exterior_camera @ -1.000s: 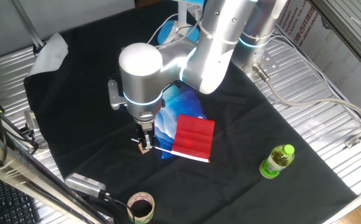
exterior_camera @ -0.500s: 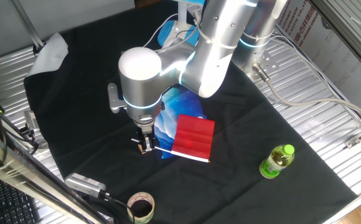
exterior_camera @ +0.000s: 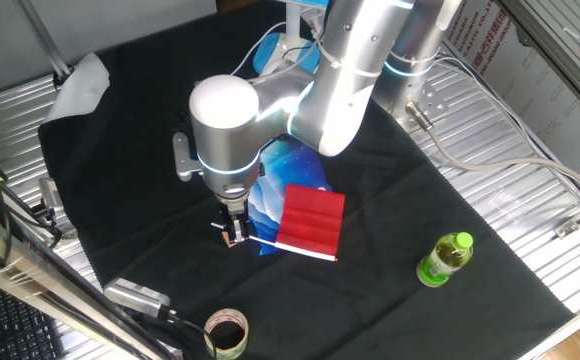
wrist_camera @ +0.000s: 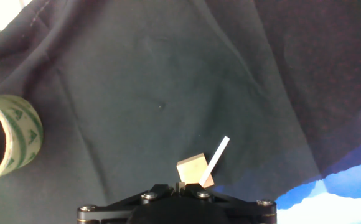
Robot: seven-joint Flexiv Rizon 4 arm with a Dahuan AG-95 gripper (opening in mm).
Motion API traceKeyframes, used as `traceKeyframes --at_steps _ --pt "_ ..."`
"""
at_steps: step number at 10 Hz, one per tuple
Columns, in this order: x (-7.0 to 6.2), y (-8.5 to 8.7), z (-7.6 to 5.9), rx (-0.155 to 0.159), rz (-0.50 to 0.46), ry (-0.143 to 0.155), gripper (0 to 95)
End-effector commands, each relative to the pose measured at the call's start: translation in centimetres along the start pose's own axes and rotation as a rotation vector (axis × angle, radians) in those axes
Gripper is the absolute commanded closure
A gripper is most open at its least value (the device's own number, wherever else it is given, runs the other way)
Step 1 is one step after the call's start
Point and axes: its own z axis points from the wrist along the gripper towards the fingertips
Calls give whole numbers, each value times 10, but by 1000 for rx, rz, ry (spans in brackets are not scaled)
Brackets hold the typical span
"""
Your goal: Wave the flag
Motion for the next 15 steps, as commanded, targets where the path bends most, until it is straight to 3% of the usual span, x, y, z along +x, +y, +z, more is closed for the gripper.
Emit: traceKeyframes --at_steps 1,9,15 --pt "0 0 0 0 -1 4 950" --pt "0 0 0 -9 -1 22 950" --pt "0 0 0 3 -120 23 950"
